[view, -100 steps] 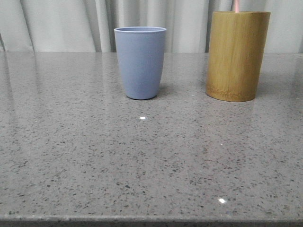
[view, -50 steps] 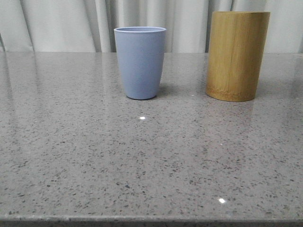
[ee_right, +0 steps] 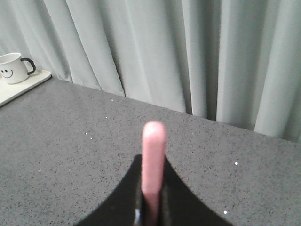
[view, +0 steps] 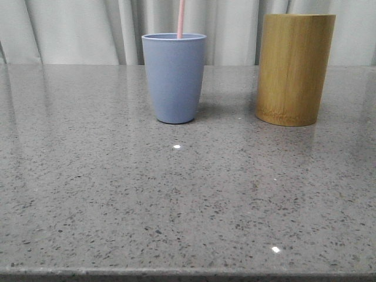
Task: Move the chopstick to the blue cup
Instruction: 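Carry the pink stick over the blue cup and lower it in, then open the right gripper to release the stick and withdraw upward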
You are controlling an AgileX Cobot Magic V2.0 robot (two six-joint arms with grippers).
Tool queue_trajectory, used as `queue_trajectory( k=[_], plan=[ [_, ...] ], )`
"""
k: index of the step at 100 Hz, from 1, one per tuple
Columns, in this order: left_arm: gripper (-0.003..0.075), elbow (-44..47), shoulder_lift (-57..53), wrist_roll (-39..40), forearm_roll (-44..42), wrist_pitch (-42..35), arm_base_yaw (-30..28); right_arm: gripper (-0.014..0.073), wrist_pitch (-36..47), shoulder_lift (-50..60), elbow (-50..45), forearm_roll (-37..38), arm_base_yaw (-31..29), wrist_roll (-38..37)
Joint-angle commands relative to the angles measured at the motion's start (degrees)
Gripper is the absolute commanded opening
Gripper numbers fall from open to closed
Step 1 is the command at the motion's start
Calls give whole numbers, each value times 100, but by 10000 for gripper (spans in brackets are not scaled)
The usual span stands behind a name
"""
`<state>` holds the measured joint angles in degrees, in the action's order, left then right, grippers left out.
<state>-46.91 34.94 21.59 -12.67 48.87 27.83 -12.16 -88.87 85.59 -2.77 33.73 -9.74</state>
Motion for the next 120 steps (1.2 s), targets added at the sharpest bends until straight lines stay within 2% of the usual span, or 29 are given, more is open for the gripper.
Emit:
queue_trajectory(
  k=[1, 11, 32, 41, 81, 120],
  plan=[
    [272, -139, 11, 74, -75, -318, 29, -66, 545, 80, 206, -25, 13, 57],
    [272, -139, 11, 74, -75, -318, 29, -43, 528, -70, 206, -25, 13, 57],
    [272, -139, 11, 74, -75, -318, 29, 183, 436, -166, 206, -39, 7, 44],
    [272, -139, 11, 74, -75, -329, 29, 224, 391, -166, 206, -38, 7, 24],
    [272, -139, 11, 78, -75, -353, 29, 227, 99, -22, 62, -38, -30, -77],
    [270, -139, -271, 78, -162, -573, 29, 225, 222, 1136, -1320, 2, -282, -77]
  ],
)
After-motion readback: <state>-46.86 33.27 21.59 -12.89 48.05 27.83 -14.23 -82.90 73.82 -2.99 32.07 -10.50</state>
